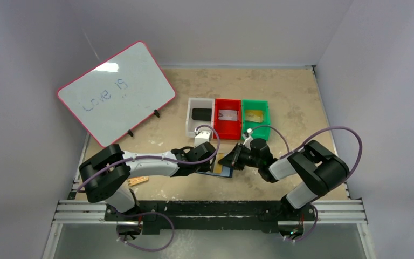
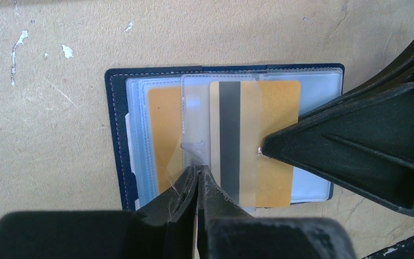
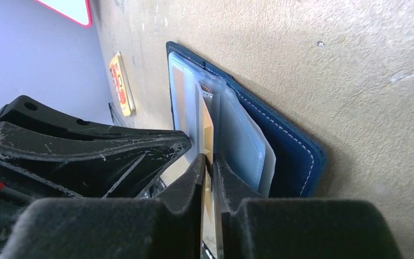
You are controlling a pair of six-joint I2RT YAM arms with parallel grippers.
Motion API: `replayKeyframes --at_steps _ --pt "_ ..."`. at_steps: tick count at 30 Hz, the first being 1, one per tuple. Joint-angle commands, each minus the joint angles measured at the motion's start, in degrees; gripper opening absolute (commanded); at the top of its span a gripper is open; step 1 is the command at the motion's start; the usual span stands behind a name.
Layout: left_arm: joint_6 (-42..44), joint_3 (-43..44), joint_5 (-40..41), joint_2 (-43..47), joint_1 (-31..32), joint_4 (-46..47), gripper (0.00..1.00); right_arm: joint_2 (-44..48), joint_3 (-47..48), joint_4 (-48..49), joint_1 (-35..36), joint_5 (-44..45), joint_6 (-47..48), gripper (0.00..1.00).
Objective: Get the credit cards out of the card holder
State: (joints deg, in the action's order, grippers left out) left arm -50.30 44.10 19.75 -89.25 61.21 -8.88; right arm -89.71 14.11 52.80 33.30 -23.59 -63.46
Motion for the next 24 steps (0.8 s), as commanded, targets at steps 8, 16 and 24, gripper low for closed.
replayKeyframes --at_steps 8,16,24 --pt "1.02 -0.32 2.89 -0.57 0.31 -5.76 0.0 2.41 -2.01 3.2 -0.23 0.56 -1.44 0.0" --pt "0.85 -0.25 3.15 -0.07 0.28 -5.62 0.0 10.72 -2.91 -6.3 -0.25 4.56 0.45 0.0" --pt "0.94 -1.28 2.27 1.87 0.27 -3.6 0.0 21.43 -1.57 -19.51 -0.25 9.22 3.9 0.0"
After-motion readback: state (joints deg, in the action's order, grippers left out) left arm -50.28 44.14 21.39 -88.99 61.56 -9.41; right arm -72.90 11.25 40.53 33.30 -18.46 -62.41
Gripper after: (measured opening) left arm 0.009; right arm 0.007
